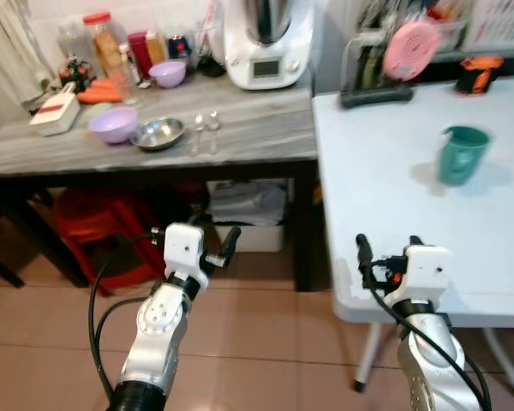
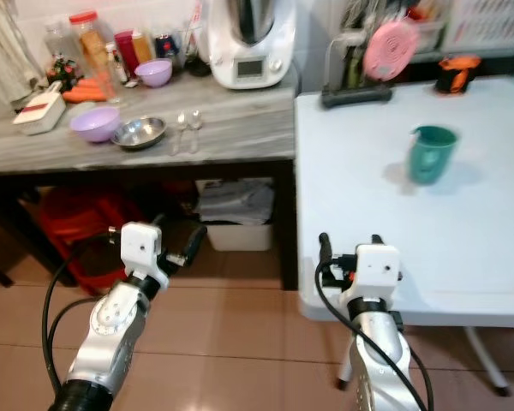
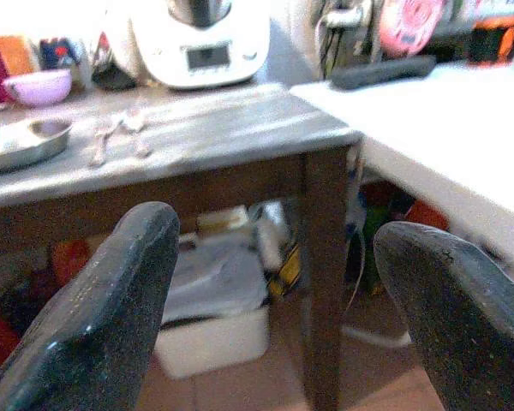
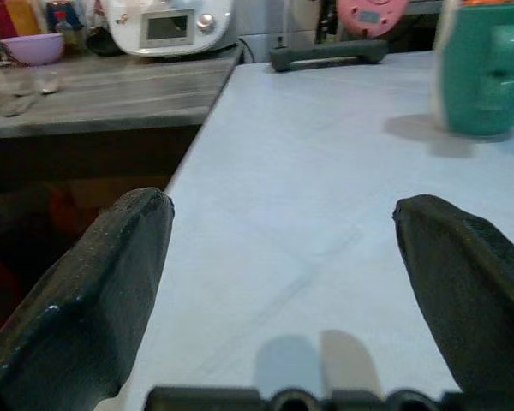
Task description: Setting the table
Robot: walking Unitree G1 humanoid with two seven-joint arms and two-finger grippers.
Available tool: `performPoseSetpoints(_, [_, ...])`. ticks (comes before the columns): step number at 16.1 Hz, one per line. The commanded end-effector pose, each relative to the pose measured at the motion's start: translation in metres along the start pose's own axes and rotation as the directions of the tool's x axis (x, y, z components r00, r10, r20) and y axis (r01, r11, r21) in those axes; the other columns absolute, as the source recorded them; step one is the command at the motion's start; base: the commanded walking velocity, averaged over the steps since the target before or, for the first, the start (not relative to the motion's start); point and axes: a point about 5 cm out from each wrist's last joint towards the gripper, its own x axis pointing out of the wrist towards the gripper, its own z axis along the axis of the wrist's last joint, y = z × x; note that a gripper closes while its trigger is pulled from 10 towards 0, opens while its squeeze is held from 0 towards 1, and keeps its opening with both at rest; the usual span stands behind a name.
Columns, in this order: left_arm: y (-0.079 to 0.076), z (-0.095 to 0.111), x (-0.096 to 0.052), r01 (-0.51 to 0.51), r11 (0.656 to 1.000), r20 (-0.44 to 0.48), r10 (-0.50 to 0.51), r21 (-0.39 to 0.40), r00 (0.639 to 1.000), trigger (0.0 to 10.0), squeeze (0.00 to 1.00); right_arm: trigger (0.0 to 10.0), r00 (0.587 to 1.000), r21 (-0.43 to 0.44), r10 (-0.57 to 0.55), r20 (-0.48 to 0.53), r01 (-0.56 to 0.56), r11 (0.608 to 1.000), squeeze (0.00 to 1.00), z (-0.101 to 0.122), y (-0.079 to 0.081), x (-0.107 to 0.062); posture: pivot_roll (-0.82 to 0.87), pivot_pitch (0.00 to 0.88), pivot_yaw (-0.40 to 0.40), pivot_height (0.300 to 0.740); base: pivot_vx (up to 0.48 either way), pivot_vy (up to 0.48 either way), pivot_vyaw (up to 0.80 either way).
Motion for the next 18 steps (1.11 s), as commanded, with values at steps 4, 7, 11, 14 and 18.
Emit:
performPoseSetpoints(4, [0.0088,-0.0029,-0.0048,-0.013,1.0,-0.023,0.013,0.002,1.0,10.0,0.0,10.0,1.0,0.023,0.022,0.002,-0.022,0.999,0.0,0.0014,0.0085,0.0003,-0.15,0.0,0.139,0.74,0.0,-0.24,0.0])
performPoseSetpoints(7, [0.0082,-0.0031,-0.0045,-0.009,1.0,-0.026,0.009,-0.001,1.0,10.0,0.0,10.0,1.0,0.023,0.022,0.002,-0.022,0.999,0.0,0.0014,0.0085,0.0006,-0.15,0.0,0.139,0.74,0.0,-0.48,0.0])
performPoseSetpoints(11, [0.008,-0.0036,-0.0039,-0.006,1.0,-0.029,0.006,-0.005,1.0,10.0,0.0,10.0,1.0,0.023,0.022,0.002,-0.022,0.999,0.0,0.0014,0.0088,0.0013,-0.15,0.0,0.14,0.74,0.0,-0.48,0.0])
performPoseSetpoints(14, [0.0061,-0.0054,-0.0033,-0.011,1.0,-0.037,0.01,-0.022,0.999,10.0,0.0,10.0,1.0,0.023,0.021,-0.001,-0.021,1.0,0.0,0.001,0.0079,0.0008,-0.16,0.0,0.138,0.74,0.0,-0.16,0.0])
performPoseSetpoints(18, [0.0069,-0.0039,-0.0025,-0.008,0.999,-0.025,0.008,-0.036,1.0,10.0,0.0,10.0,1.0,0.018,0.002,0.002,-0.002,1.0,0.0,0.0023,0.0061,0.0016,-0.16,0.0,0.136,0.74,0.0,0.0,0.0])
